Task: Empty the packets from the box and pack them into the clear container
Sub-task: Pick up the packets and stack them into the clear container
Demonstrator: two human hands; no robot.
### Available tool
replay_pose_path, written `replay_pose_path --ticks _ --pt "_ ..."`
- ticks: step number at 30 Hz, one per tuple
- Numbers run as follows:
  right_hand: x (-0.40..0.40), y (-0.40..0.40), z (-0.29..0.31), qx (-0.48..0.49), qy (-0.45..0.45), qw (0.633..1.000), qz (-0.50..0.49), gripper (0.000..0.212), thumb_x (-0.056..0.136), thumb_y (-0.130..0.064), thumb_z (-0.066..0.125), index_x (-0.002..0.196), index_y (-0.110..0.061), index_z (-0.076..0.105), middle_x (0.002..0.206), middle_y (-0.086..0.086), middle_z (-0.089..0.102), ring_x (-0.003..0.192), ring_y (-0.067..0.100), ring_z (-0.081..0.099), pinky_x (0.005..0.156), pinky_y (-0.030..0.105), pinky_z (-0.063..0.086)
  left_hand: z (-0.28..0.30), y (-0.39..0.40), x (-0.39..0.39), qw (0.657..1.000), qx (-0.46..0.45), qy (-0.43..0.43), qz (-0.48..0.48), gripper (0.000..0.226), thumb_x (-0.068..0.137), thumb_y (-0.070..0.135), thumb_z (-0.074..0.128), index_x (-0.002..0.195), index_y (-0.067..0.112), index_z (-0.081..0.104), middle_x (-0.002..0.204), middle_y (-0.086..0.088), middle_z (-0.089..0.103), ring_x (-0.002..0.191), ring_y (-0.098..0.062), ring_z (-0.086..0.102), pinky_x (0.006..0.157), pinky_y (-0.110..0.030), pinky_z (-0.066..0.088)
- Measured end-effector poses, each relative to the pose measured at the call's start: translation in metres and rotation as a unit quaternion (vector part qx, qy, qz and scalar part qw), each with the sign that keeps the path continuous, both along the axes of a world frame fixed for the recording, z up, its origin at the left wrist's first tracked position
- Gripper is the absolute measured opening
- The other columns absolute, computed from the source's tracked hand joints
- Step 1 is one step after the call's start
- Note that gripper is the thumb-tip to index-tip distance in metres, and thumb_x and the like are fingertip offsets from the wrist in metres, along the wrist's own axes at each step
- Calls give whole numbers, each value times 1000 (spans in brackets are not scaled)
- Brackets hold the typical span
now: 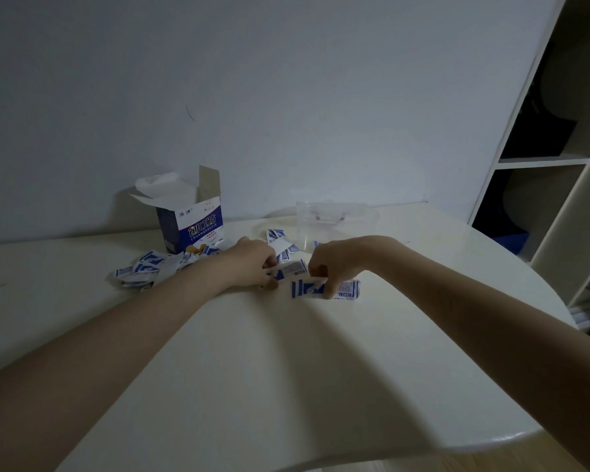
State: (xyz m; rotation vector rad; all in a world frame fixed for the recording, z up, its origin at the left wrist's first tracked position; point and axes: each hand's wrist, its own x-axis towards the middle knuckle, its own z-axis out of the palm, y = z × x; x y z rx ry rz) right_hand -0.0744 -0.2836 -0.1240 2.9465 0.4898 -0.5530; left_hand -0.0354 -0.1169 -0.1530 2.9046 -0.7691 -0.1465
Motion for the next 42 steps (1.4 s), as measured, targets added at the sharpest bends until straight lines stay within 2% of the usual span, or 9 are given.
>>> replay_pose_path --ticks 3,8,12,16,20,28,32,36,42 --pt "-3 -2 1 6 -14 1000 9 29 83 -23 65 95 2 59 79 7 49 69 18 42 53 22 30 1 0 -2 1000 -14 -9 1 27 84 26 65 107 13 64 108 -8 62 89 -17 48 74 -27 39" --pt "0 -2 -2 107 -145 983 44 23 80 -15 68 102 -8 63 123 7 47 113 23 43 87 28 40 7 2 -5 997 -72 -26 -20 18 86 22 63 102 14 67 102 -5 65 82 -14 51 68 -22 37" --pt "-2 10 -2 93 -179 978 50 19 84 -8 59 103 -5 60 103 13 62 87 24 51 56 24 33 13 -1 -8 995 -79 -29 -51 26 84 17 63 110 12 64 108 -7 63 88 -16 54 65 -21 37" --pt "0 11 0 92 -207 973 37 33 88 -9 53 121 -8 46 103 17 61 80 26 52 64 30 37 24 21 -1 994 -87 -59 10 34 87 22 60 121 17 55 125 -8 49 114 -26 48 87 -30 41" --pt "2 13 -4 44 -154 986 50 33 85 -9 58 118 -8 56 110 14 61 98 29 56 67 28 37 20 39 1 999 15 10 34 52 86 26 61 134 20 42 138 -8 40 123 -25 45 97 -32 41" --pt "9 17 2 66 -137 987 45 20 82 -11 62 96 3 63 99 16 67 77 20 47 61 27 35 31 53 -5 992 -118 29 44 45 83 33 66 124 22 50 131 1 50 112 -14 51 94 -30 43" --pt "12 38 9 100 -173 977 72 18 83 -13 63 96 -1 66 98 15 68 76 20 48 63 24 33 45 78 -10 994 -31 80 63 41 87 15 60 126 17 49 103 -6 51 90 -19 51 82 -28 41" --pt "14 60 5 123 -171 974 85 17 82 -13 63 94 0 66 96 17 67 74 21 49 58 26 33 30 101 -11 989 75 103 78 61 79 17 67 133 24 39 126 -2 45 103 -18 50 80 -25 41" --pt "12 68 -1 129 -153 977 69 22 81 -15 63 92 5 62 87 21 60 72 21 43 57 26 29 10 102 -9 997 9 46 65 32 77 17 72 97 21 48 100 5 48 89 -13 48 66 -21 39"
